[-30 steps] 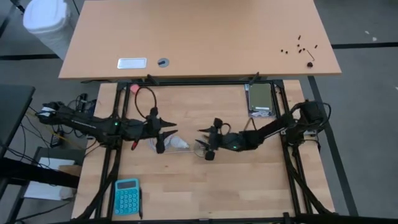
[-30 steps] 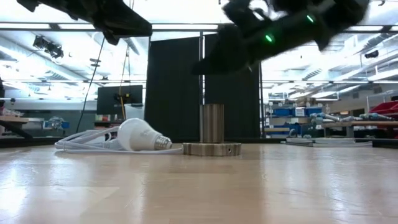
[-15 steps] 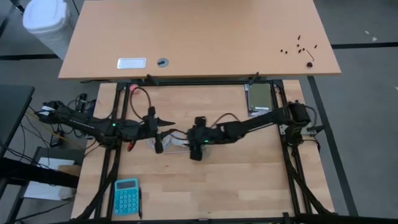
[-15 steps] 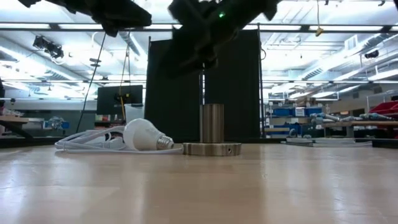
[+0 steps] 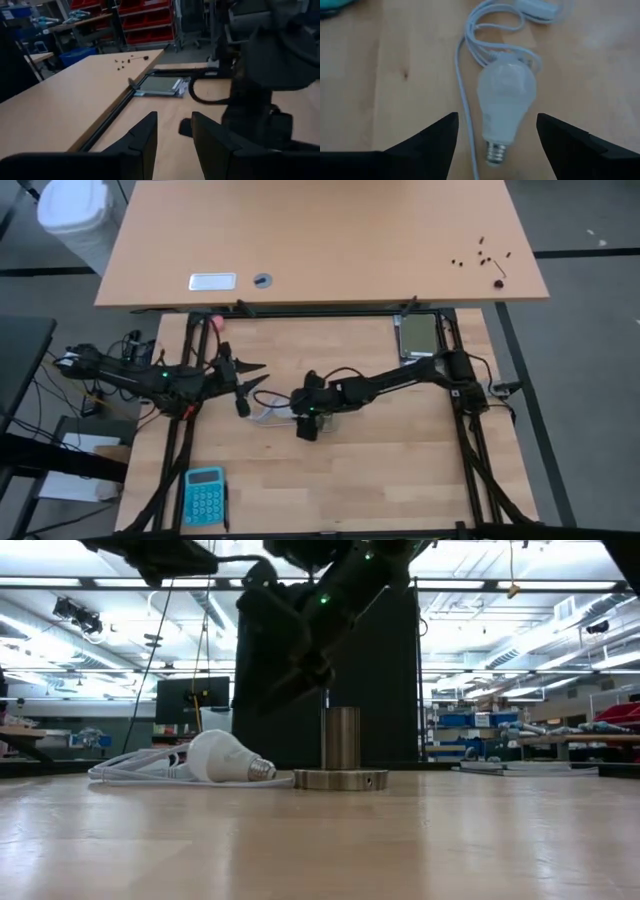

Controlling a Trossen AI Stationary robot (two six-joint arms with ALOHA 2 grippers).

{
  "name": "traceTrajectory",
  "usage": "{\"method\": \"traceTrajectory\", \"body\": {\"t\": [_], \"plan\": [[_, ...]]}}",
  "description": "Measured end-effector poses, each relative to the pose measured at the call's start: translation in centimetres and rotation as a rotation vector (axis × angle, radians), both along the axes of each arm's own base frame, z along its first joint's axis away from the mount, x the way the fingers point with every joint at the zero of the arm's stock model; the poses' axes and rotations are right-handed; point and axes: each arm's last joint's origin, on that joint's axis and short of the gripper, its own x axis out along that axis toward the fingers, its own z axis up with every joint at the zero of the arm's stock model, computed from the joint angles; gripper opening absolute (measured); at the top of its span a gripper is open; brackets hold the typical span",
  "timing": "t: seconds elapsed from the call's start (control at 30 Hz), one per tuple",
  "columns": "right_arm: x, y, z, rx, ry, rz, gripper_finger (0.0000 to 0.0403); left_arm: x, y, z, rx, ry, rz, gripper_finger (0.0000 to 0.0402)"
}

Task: Screw lightbulb
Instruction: Insert the lightbulb into the lamp holder

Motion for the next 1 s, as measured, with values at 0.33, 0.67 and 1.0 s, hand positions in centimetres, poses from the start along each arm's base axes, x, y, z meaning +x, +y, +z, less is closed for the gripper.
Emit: {"method": "traceTrajectory", "body": {"t": [0.33,0.67,1.0], "plan": [[1.9,0.2,-2.0,-0.028,0.071,0.028,0.028,-2.2,0.7,0.7,0.006,-0.028,0.057,0.0127],[2.0,-0.9,-2.9,-0.036,0.121,-0.002,0.028,-3.5,1.3,1.4,0.006,-0.087,0.185,0.0127],[2.2,-1.8,-4.5,-0.011,0.164,0.028,0.0277,-3.8,1.5,1.6,0.011,-0.098,0.249,0.0127]]}}
